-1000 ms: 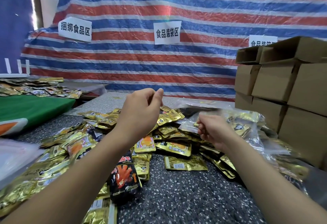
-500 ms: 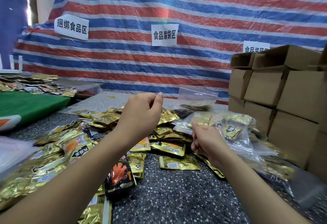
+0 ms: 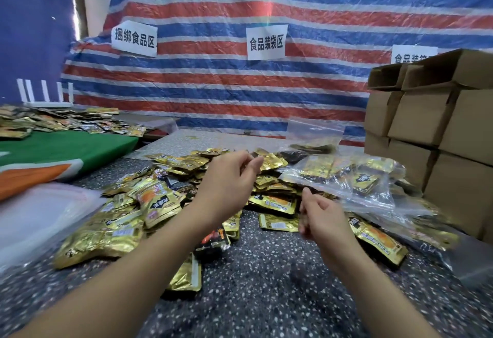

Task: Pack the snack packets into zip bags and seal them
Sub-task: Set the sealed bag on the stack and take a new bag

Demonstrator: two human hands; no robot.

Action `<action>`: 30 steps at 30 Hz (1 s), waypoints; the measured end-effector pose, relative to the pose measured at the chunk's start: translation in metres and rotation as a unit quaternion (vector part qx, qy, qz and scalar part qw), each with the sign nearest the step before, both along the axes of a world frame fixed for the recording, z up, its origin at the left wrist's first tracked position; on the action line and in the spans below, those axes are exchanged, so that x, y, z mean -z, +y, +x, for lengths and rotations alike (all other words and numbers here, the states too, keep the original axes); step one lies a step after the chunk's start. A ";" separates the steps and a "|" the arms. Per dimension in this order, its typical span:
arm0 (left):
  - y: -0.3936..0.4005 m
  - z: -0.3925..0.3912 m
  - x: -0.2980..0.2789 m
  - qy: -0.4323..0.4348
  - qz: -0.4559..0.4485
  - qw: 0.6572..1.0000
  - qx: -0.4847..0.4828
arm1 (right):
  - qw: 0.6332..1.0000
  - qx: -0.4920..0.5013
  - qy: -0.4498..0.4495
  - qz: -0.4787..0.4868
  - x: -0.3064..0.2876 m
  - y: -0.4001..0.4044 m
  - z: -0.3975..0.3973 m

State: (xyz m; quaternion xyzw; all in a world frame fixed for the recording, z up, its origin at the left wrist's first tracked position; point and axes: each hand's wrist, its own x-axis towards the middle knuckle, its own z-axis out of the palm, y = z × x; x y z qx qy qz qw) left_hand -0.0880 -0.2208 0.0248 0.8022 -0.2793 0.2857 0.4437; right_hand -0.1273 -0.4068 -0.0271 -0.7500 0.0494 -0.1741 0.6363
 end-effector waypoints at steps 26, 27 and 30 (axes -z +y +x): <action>0.047 0.008 0.043 0.017 -0.001 0.993 -0.118 | 0.994 -0.052 -0.044 -0.089 0.028 0.031 -0.011; 0.057 0.014 0.033 0.005 0.008 0.989 -0.148 | 0.993 -0.055 -0.046 -0.096 0.029 0.031 -0.010; 0.098 0.036 0.013 -0.007 0.067 0.969 -0.239 | 0.993 -0.063 -0.047 -0.086 0.028 0.031 -0.011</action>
